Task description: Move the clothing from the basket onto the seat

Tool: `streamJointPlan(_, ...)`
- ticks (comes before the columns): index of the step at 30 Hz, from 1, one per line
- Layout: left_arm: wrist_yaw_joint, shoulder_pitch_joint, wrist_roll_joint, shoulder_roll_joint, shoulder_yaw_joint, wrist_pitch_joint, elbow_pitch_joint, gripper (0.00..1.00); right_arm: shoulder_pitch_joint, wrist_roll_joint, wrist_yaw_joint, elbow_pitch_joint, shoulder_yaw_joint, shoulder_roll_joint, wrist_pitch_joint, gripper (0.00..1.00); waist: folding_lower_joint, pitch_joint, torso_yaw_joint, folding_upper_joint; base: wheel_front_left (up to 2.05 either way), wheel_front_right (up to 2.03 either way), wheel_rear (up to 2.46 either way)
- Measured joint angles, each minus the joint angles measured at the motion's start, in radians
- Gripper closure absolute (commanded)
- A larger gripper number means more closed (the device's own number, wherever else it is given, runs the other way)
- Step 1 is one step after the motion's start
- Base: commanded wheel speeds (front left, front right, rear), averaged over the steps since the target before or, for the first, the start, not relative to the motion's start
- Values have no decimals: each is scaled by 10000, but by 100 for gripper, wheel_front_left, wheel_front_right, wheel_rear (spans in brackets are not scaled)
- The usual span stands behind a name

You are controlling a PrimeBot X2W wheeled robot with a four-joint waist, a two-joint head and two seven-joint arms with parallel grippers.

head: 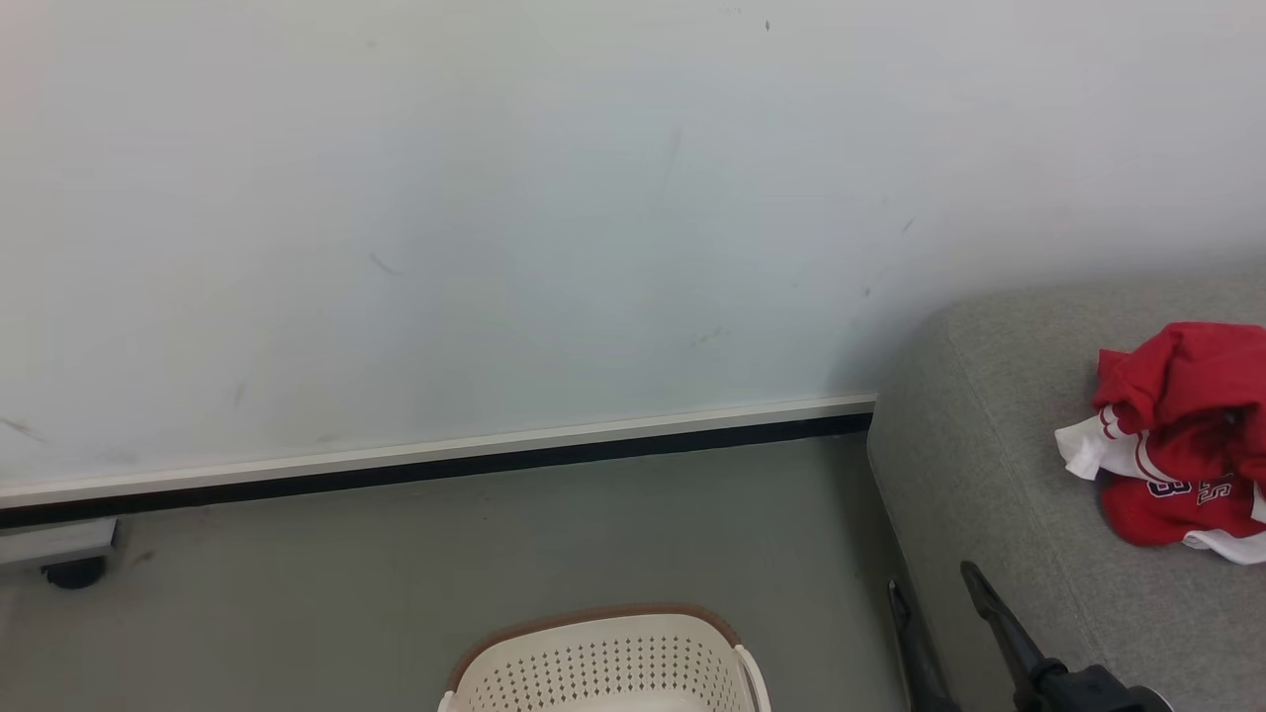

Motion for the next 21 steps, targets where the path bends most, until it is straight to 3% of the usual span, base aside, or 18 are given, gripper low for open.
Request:
streamJointPlan(1,-2,2,-2,-13,15,0,13,100,6,0,0,17,8,4,0,100,0,3,5,0,0,0,0)
streamJointPlan(7,2,59,-153,-84,8,134,556,100,347,123,0,510,15,23,13,100,0,16,7,0,0,0,0)
streamJointPlan(21,-178,-404,-2792,-102,194,915,1030,100,149,3012,0,736,-393,54,456,100,0,133,46,0,0,0,0)
